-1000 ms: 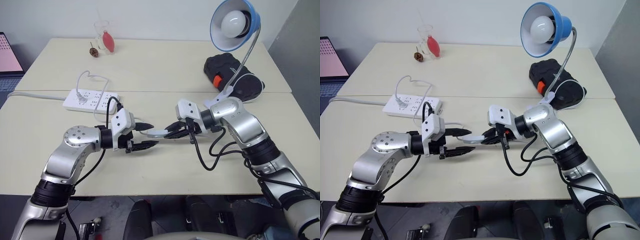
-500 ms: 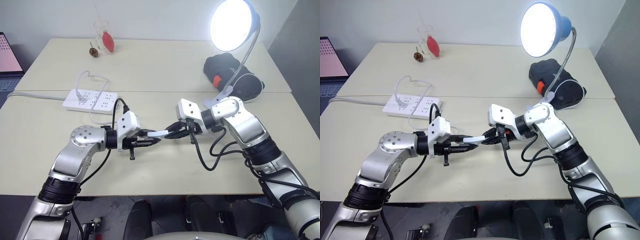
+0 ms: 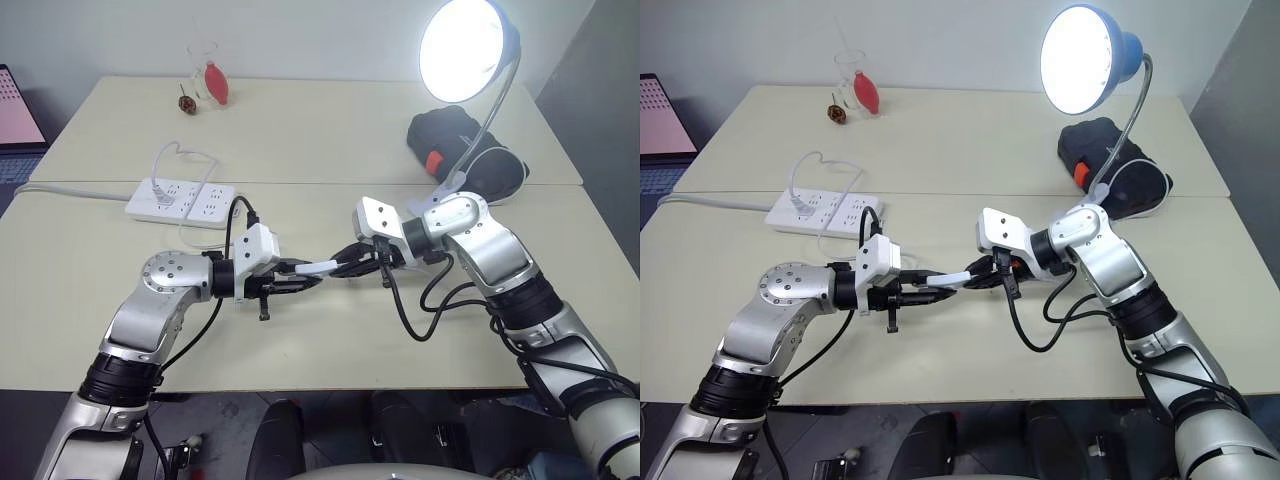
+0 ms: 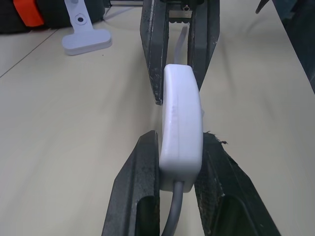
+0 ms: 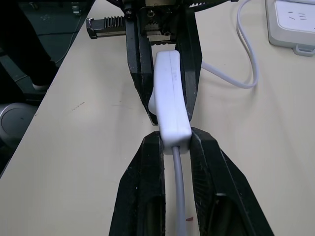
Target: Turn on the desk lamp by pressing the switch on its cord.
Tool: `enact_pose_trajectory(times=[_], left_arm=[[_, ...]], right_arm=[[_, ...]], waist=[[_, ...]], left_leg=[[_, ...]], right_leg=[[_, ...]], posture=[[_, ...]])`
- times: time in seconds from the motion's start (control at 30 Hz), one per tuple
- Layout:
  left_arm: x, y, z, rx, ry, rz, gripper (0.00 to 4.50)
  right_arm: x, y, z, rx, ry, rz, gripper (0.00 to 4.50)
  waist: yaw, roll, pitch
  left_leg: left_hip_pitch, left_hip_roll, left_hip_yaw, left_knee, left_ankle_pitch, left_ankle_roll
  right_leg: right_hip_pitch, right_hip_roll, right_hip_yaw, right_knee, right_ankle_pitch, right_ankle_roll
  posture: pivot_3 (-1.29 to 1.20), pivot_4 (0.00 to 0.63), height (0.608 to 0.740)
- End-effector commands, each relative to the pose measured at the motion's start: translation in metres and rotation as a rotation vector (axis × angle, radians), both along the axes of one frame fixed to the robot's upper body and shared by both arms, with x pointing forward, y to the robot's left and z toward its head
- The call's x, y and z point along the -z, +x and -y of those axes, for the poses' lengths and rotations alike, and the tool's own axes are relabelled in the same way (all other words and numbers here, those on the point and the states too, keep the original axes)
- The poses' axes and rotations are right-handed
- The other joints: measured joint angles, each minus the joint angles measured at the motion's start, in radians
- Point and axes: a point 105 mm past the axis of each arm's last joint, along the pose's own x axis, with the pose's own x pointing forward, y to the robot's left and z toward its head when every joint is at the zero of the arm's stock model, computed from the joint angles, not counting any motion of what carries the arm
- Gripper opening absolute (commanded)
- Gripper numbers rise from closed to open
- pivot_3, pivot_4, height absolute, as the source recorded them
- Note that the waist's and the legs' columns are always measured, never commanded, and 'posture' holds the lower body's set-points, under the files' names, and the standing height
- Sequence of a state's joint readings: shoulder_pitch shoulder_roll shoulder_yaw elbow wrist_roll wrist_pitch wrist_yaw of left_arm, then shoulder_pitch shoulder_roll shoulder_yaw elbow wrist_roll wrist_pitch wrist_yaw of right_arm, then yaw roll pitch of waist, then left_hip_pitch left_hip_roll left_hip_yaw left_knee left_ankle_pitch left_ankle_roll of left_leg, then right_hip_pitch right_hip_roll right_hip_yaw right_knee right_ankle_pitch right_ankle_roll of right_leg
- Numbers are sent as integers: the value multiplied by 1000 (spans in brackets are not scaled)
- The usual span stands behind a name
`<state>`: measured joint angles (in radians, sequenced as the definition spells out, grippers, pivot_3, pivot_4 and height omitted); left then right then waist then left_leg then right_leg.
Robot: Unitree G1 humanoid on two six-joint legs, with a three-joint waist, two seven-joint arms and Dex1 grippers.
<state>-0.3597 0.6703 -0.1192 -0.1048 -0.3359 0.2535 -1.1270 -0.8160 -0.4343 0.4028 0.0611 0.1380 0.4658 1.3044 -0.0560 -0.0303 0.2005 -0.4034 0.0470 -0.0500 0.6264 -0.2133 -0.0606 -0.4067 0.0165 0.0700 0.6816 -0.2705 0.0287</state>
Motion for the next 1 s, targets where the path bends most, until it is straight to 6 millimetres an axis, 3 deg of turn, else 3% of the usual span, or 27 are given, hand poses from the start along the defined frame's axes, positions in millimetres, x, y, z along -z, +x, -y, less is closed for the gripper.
enact_pose_trajectory(times=[0.03, 0.3, 0.6, 0.8, 0.93, 0.97, 1.0], left_arm=[[-13, 4, -3, -7, 7, 97, 1903], [-7, -2, -19, -15, 73, 121, 3678], [-7, -11, -52, -163, 64, 88, 3685], [-4, -19, -58, -217, 40, 62, 3685], [-6, -19, -59, -252, 19, 48, 3685], [-6, -17, -59, -272, 16, 49, 3685], [-6, -15, -60, -288, 11, 44, 3685]], right_arm=[[-12, -5, -7, -56, 29, 46, 339], [-6, 7, -6, -33, 15, 74, 339], [23, 45, 4, 99, -32, 115, 339], [48, 63, 10, 159, -92, 141, 339], [51, 65, 15, 164, -92, 137, 339], [50, 65, 16, 163, -87, 133, 1039], [49, 65, 18, 161, -85, 128, 1141]], waist=[[0, 0, 0], [-1, 0, 0], [-2, 0, 0], [0, 0, 0], [-2, 0, 0], [-2, 0, 0], [-1, 0, 0]], left_leg=[[0, 0, 0, 0, 0, 0], [0, 0, 0, 0, 0, 0], [0, 0, 1, 0, 0, 0], [0, 0, 1, 0, 0, 0], [1, 0, 0, 0, 0, 0], [2, 0, 0, 0, 0, 0], [2, 0, 0, 0, 0, 0]], right_leg=[[0, 0, 0, 0, 0, 0], [0, 0, 0, 0, 0, 0], [0, 0, 0, 0, 0, 0], [0, 0, 0, 0, 0, 0], [1, 0, 0, 0, 0, 0], [1, 0, 0, 0, 0, 0], [1, 0, 1, 1, 1, 1]], posture=[[0, 150, 740], [0, 150, 740], [0, 150, 740], [0, 150, 740], [0, 150, 740], [0, 150, 740], [0, 150, 740]])
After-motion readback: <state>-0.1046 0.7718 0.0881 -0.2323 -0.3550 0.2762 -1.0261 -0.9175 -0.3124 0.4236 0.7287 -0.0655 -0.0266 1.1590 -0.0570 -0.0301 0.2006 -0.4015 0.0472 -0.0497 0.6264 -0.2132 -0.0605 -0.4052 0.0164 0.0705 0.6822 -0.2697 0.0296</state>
